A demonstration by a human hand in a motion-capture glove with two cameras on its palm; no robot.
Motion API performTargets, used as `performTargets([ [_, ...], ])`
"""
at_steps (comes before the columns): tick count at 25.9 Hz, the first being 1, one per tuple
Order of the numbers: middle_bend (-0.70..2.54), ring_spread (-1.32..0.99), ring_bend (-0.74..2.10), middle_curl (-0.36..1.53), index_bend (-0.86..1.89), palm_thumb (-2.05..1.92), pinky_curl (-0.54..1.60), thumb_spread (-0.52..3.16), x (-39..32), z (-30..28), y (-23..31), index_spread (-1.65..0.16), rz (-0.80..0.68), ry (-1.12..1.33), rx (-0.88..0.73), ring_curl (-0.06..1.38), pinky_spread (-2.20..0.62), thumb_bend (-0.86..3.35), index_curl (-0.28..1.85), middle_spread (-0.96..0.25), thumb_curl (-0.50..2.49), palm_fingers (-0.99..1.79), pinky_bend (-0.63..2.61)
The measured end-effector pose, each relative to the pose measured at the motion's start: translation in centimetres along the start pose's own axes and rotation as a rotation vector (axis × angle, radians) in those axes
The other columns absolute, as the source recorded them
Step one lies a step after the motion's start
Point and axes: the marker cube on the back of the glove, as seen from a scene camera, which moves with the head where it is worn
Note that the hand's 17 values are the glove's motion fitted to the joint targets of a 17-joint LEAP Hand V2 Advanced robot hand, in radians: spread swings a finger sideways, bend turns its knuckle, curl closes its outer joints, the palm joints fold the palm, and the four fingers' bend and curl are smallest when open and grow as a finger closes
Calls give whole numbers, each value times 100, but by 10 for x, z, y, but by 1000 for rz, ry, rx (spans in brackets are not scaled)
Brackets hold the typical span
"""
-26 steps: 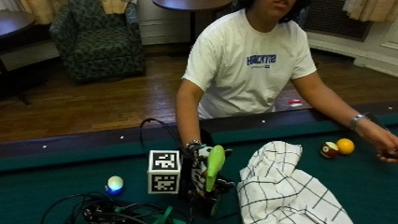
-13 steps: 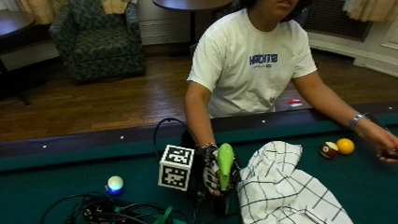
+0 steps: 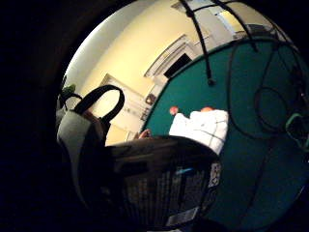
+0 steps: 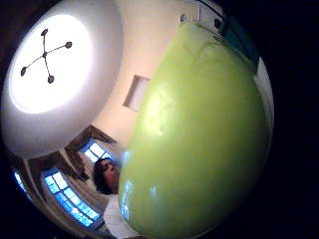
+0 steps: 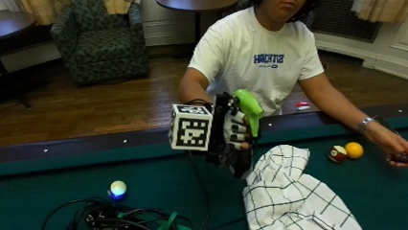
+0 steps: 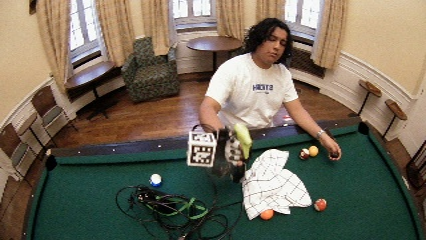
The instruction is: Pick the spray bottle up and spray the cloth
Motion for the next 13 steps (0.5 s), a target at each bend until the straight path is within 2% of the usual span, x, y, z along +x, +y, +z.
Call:
performTargets([
  [8, 69, -22, 77, 56, 36, 96, 44, 43, -96, 2, -23, -29, -29, -148, -74, 50, -29, -2, 46, -22, 63, 139, 50],
  [13, 70, -22, 78, 57, 37, 96, 44, 40, -114, 17, -44, -29, 79, -116, -107, 51, -29, -3, 48, -21, 66, 138, 51],
])
